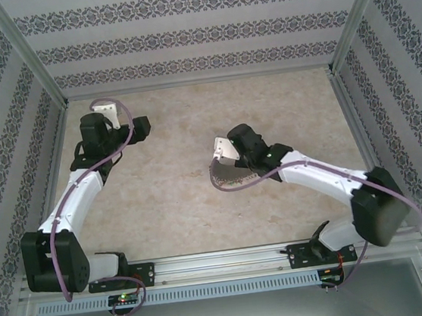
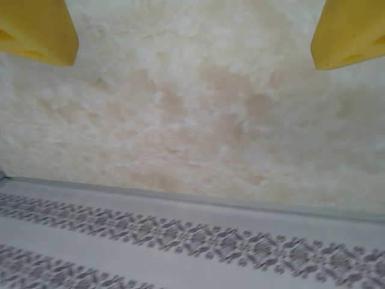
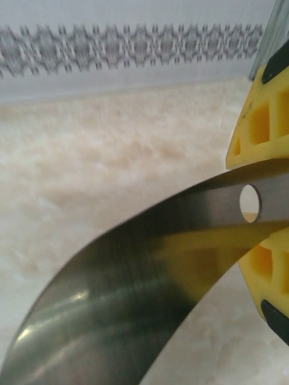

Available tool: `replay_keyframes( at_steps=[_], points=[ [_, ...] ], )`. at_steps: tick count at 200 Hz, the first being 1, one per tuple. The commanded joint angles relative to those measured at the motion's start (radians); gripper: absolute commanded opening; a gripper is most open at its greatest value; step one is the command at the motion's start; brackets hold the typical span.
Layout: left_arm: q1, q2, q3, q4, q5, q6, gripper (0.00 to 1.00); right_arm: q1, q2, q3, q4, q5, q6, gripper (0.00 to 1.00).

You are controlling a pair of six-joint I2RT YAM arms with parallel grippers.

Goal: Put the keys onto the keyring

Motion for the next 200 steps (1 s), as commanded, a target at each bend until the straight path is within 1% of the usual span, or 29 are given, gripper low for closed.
replay_keyframes(
  at_steps=[1,50,63,82,107,126,151,186,200],
  points=[
    [0.014,-0.053,-0.026,-0.034,-0.091,-0.005,1.0,-0.035,0.084,0.057,-0.001,-0.081,0.007,0.14],
    [0.026,-0.077,-0.085,-0.042,-0.195,0.027,1.0,-0.106,0.314,0.183,0.068,-0.115,-0.027,0.16],
    [0.026,-0.072,-0.088,-0.055,-0.205,0.05,1.0,-0.121,0.377,0.227,0.085,-0.115,-0.027,0.17],
    [0.027,-0.075,-0.097,-0.049,-0.217,0.058,1.0,-0.136,0.453,0.292,0.107,-0.097,-0.001,0.16],
    [0.029,-0.087,-0.102,-0.044,-0.219,0.05,1.0,-0.135,0.45,0.337,0.125,-0.092,0.041,0.15],
    [0.029,-0.091,-0.116,-0.043,-0.229,0.051,1.0,-0.139,0.443,0.355,0.104,-0.092,0.055,0.2],
    [0.029,-0.09,-0.149,-0.007,-0.235,0.034,1.0,-0.165,0.493,0.37,0.085,-0.091,0.089,0.25],
    [0.03,-0.07,-0.198,0.067,-0.236,0.011,1.0,-0.191,0.577,0.42,0.107,-0.068,0.169,0.25],
    [0.032,-0.054,-0.199,0.072,-0.234,0.007,1.0,-0.193,0.603,0.448,0.108,-0.064,0.192,0.32]
  ],
)
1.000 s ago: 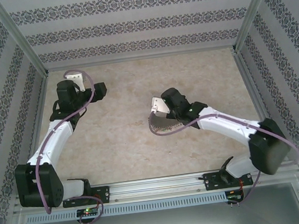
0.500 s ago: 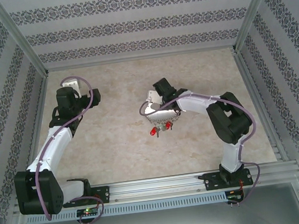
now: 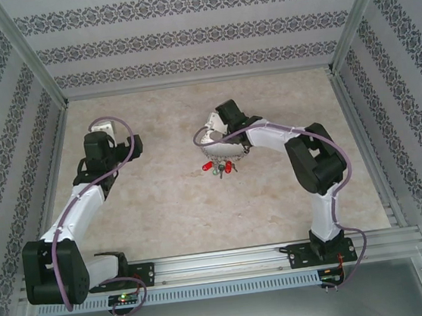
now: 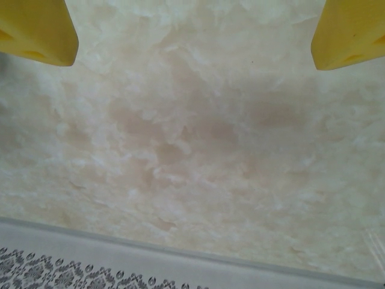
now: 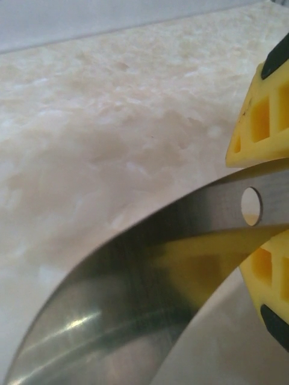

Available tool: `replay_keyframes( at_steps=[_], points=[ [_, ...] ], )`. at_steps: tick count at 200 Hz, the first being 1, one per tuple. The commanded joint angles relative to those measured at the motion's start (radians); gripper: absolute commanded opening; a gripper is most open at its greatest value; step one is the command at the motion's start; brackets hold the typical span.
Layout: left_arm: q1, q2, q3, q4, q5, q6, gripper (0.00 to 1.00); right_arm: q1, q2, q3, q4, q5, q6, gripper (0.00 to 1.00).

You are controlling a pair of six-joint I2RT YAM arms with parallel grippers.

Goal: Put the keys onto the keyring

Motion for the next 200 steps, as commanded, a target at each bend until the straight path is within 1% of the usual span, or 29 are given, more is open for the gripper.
replay_keyframes(
  at_steps=[1,8,25,48,66,86,90,96,98,99,100,101,103,122,140,165,181,200],
  points=[
    [0.017,0.019,-0.008,0.065,-0.019,-0.019,1.0,-0.008,0.047,0.059,0.019,0.021,0.082,0.32],
    [0.017,0.026,-0.009,0.069,-0.021,-0.019,1.0,-0.008,0.061,0.075,0.014,0.024,0.093,0.36],
    [0.017,0.037,-0.013,0.077,-0.031,-0.02,1.0,-0.013,0.083,0.106,0.005,0.028,0.122,0.4],
    [0.019,0.044,-0.018,0.083,-0.054,-0.019,1.0,-0.024,0.075,0.117,0.007,0.014,0.159,0.56],
    [0.019,0.045,-0.02,0.077,-0.058,-0.017,1.0,-0.033,0.028,0.098,0.007,-0.007,0.194,0.6],
    [0.018,0.05,-0.024,0.08,-0.062,-0.016,1.0,-0.046,-0.068,0.042,0.027,-0.03,0.23,0.64],
    [0.019,0.051,-0.025,0.08,-0.063,-0.017,1.0,-0.049,-0.092,0.028,0.036,-0.035,0.239,0.69],
    [0.019,0.051,-0.026,0.082,-0.066,-0.015,1.0,-0.055,-0.132,0.005,0.042,-0.051,0.253,0.71],
    [0.019,0.052,-0.026,0.082,-0.067,-0.015,1.0,-0.057,-0.144,-0.002,0.044,-0.058,0.257,0.78],
    [0.019,0.052,-0.025,0.082,-0.068,-0.016,1.0,-0.059,-0.152,-0.005,0.043,-0.063,0.259,0.88],
    [0.018,0.052,-0.026,0.082,-0.068,-0.016,1.0,-0.06,-0.159,-0.008,0.043,-0.067,0.262,0.93],
    [0.018,0.052,-0.026,0.082,-0.068,-0.015,1.0,-0.062,-0.165,-0.011,0.043,-0.071,0.265,0.95],
    [0.018,0.052,-0.026,0.082,-0.068,-0.014,1.0,-0.064,-0.178,-0.017,0.042,-0.083,0.269,0.97],
    [0.019,0.05,-0.009,0.054,-0.07,-0.008,1.0,-0.087,-0.318,-0.059,0.013,-0.193,0.317,0.98],
    [0.019,0.023,0.039,0.0,-0.058,0.038,1.0,-0.104,-0.464,-0.096,0.001,-0.279,0.364,0.98],
    [0.02,-0.032,0.072,-0.019,-0.07,0.102,1.0,-0.131,-0.668,-0.158,0.018,-0.316,0.42,0.98],
    [0.02,-0.087,0.056,0.027,-0.069,0.126,1.0,-0.156,-0.796,-0.214,0.038,-0.327,0.451,0.98],
    [0.02,-0.162,0.029,0.054,-0.039,0.157,1.0,-0.183,-0.937,-0.3,0.065,-0.321,0.494,0.98]
  ],
)
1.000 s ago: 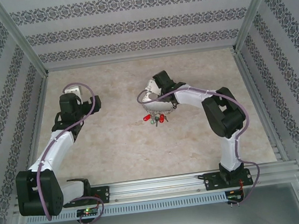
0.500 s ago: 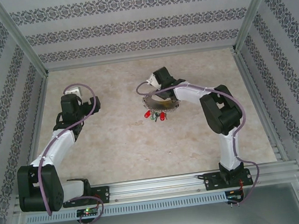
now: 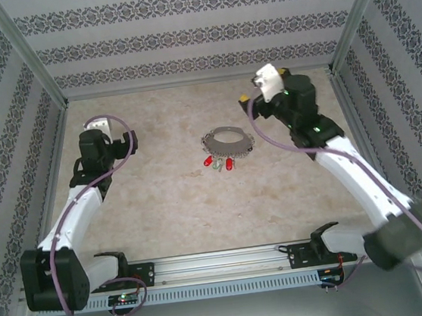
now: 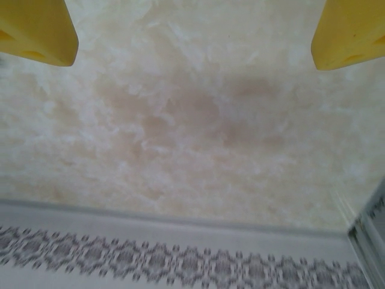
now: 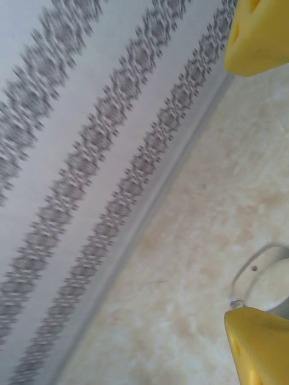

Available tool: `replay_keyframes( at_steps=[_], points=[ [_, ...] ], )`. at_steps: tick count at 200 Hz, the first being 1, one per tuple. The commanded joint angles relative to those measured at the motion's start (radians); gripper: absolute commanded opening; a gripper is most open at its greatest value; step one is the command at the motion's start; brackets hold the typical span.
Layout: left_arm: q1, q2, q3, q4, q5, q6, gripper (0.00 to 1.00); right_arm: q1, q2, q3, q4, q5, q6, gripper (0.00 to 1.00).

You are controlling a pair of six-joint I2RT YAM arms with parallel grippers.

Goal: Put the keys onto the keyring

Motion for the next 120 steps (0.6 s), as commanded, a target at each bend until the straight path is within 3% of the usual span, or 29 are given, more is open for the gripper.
replay_keyframes(
  at_steps=[1,24,52,74,120],
  points=[
    [0.015,-0.097,-0.004,0.048,0.015,0.078,1.0,-0.031,-0.127,-0.11,0.02,-0.041,0.093,0.98],
    [0.015,-0.172,-0.116,0.174,0.09,0.151,1.0,-0.067,-0.282,-0.251,0.08,0.006,0.159,0.98],
    [0.016,-0.208,-0.252,0.275,-0.044,0.111,1.0,-0.121,-0.426,-0.467,0.205,0.067,0.235,0.98],
    [0.016,-0.217,-0.356,0.4,-0.03,0.105,1.0,-0.173,-0.509,-0.626,0.308,0.068,0.281,0.98],
    [0.016,-0.115,-0.436,0.527,-0.058,0.106,1.0,-0.271,-0.444,-0.898,0.544,-0.049,0.25,0.98]
  ],
)
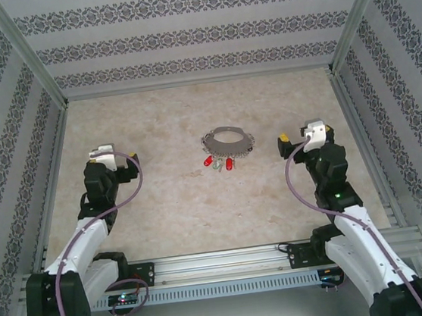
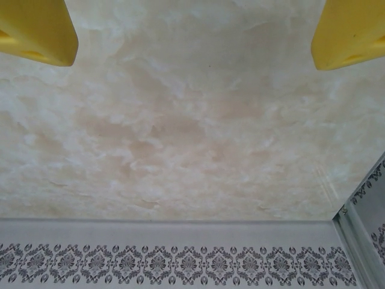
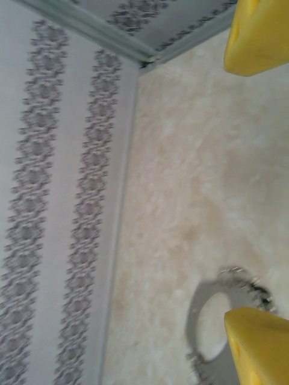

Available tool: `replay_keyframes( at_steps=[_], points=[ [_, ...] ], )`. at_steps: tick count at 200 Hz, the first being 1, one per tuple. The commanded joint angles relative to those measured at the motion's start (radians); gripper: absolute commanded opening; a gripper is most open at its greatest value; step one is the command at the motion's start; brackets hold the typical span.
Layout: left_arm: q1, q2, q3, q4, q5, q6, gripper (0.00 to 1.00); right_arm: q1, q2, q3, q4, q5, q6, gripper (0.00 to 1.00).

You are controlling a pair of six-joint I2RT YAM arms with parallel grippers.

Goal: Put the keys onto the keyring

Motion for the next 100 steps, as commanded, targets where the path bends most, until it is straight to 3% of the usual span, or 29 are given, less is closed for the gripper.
replay_keyframes(
  at_steps=[1,30,55,100],
  points=[
    [0.015,0.038,-0.027,0.16,-0.046,0.011,1.0,-0.033,0.059,-0.103,0.2,-0.065,0.027,0.98],
    [0.015,0.143,-0.046,0.208,-0.045,-0.001,1.0,-0.041,0.191,-0.177,0.325,-0.004,0.032,0.98],
    [0.015,0.276,-0.039,0.298,-0.006,0.0,1.0,-0.067,0.322,-0.174,0.444,-0.024,0.035,0.98],
    [0.015,0.479,0.011,0.44,-0.042,0.016,1.0,-0.099,0.6,-0.081,0.623,-0.112,0.066,0.98]
  ],
)
